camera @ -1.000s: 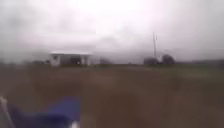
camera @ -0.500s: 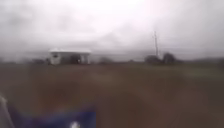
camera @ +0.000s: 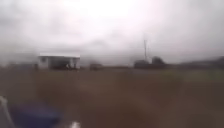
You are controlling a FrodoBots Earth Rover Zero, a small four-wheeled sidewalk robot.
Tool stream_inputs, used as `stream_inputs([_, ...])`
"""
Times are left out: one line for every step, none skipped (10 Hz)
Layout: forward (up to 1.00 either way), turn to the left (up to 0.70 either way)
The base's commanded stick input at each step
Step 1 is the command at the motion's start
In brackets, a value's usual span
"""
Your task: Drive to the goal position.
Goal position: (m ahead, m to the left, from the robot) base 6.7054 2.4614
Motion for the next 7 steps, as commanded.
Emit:
stream_inputs([0.70,0.00])
stream_inputs([0.70,0.00])
stream_inputs([0.70,0.00])
stream_inputs([0.70,0.00])
stream_inputs([0.70,0.00])
stream_inputs([0.70,0.00])
stream_inputs([0.70,0.00])
